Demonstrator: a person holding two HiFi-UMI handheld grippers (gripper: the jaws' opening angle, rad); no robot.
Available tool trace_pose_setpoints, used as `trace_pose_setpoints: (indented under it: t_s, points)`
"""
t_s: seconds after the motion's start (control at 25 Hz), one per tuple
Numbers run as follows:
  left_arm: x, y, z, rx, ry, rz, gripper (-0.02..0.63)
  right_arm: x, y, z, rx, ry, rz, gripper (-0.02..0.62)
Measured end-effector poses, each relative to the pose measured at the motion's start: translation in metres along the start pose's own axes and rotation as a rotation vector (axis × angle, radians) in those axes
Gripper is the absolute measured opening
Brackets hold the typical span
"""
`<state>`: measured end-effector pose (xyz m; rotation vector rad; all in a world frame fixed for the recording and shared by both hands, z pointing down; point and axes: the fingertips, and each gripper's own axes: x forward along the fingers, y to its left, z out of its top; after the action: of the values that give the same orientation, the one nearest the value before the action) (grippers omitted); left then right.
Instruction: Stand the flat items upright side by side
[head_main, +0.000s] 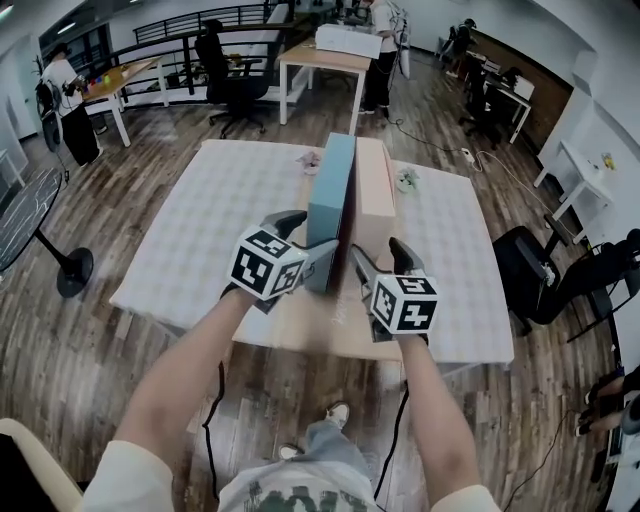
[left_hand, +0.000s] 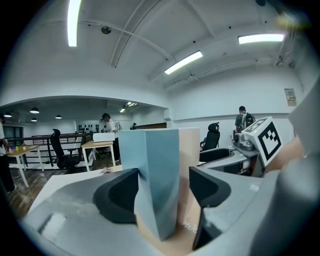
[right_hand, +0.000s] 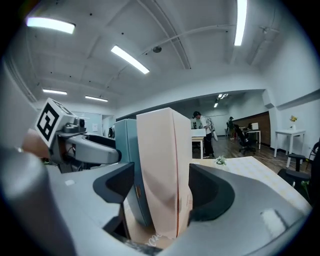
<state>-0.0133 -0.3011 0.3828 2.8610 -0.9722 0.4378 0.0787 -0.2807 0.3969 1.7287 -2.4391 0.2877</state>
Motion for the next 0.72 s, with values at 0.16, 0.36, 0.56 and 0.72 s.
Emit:
trace_pose_setpoints:
  t_s: [0.16, 0.36, 0.56, 0.72]
  points:
    - [0.001, -0.001, -0.001, 0.007, 0.014, -0.027, 0.334, -0.007, -0.008, -0.006, -0.06, 0.036, 0.058, 0.315]
    - [0.002, 0.0, -0.004, -0.056, -0.002, -0.041, 0.334, 0.003, -0.013, -0.018, -0.072, 0.09, 0.092, 0.224]
    - [0.006, -0.004, -0.001, -0.075, -0.019, -0.043, 0.33, 0.013, 0.0, -0.017, -0.058, 0.065, 0.131, 0.206]
    - [0.008, -0.003, 0.0, -0.075, -0.02, -0.03, 0.33, 0.023, 0.01, -0.015, -0.036, 0.049, 0.13, 0.202]
